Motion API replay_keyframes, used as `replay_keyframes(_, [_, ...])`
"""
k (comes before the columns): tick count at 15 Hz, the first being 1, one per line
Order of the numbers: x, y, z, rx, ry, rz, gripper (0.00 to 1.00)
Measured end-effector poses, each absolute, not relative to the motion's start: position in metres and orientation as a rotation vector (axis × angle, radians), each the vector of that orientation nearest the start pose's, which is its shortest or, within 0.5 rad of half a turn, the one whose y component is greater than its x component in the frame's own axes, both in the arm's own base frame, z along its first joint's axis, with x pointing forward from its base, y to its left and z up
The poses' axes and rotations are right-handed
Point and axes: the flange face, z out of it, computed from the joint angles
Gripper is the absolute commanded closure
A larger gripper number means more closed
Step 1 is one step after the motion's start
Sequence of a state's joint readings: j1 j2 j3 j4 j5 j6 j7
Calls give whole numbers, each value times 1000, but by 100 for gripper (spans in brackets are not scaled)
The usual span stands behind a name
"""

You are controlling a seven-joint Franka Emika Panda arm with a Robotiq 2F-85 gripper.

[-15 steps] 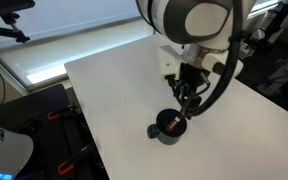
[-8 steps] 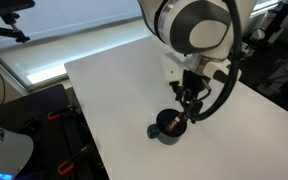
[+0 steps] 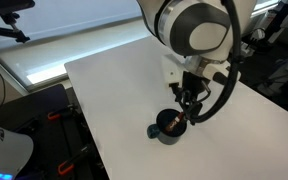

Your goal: Remove the marker from the cup

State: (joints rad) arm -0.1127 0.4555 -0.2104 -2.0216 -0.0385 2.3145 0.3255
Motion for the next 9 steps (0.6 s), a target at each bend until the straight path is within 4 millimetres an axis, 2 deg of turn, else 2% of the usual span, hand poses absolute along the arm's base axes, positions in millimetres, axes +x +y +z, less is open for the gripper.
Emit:
replay_keyframes(8, [556,-197,214,-3099,1000,245,0])
replay_keyframes(9, [556,-197,214,-3099,1000,245,25])
